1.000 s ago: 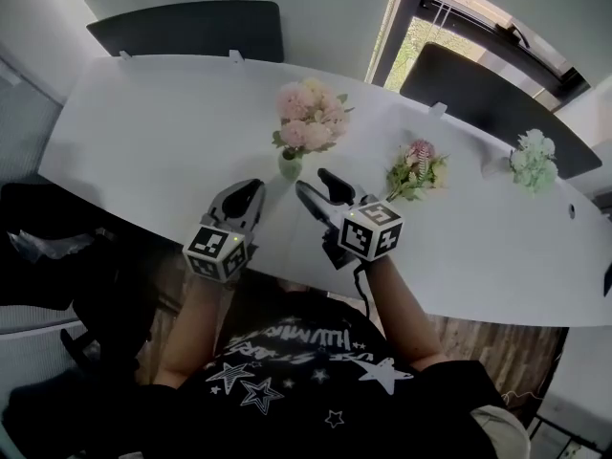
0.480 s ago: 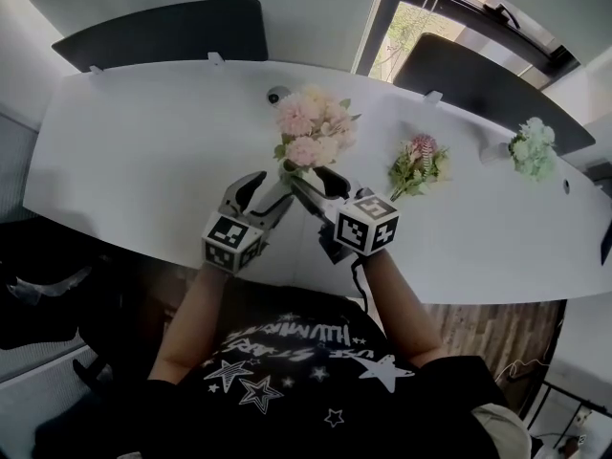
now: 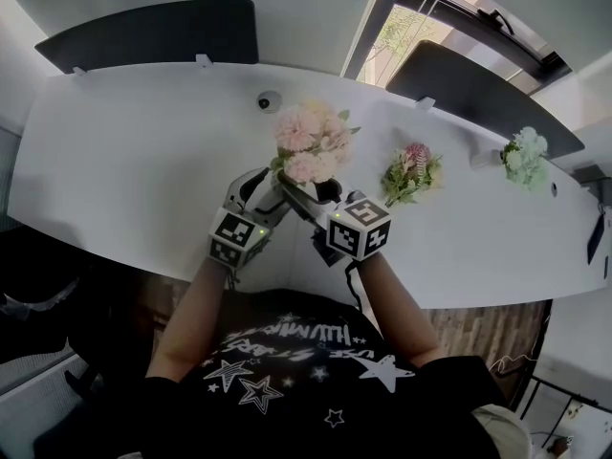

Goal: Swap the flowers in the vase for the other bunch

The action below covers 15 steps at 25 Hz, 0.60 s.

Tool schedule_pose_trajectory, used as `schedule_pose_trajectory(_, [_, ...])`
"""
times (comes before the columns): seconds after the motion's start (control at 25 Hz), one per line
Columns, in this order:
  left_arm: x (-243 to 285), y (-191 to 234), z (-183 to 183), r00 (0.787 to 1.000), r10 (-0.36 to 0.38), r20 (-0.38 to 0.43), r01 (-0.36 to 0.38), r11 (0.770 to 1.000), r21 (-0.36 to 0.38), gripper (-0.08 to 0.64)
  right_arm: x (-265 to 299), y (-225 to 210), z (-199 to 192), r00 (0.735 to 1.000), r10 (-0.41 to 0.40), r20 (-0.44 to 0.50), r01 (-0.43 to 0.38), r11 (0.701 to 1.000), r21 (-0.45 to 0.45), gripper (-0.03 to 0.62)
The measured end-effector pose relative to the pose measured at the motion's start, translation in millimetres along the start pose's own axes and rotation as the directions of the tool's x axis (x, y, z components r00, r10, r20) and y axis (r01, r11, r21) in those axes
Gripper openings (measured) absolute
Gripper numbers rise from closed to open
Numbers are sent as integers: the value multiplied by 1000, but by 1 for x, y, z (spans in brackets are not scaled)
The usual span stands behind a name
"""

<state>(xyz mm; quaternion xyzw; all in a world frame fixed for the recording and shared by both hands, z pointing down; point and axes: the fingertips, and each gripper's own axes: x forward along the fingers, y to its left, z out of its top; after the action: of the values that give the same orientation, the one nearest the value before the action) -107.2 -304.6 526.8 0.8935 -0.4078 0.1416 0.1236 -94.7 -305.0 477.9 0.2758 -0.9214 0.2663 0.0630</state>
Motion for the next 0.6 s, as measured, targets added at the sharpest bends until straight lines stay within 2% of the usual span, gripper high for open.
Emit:
schedule_pose_trajectory(0.4, [17, 3, -2, 1000, 1, -11, 0, 1000, 21, 298, 10, -3, 2, 1000, 20, -15, -20, 999, -44, 224])
schedule_pose_trajectory(0.6, [16, 0, -2, 1000, -3, -12, 3, 1000, 29, 264, 13, -4, 3, 1000, 27, -3, -28, 998, -51, 224])
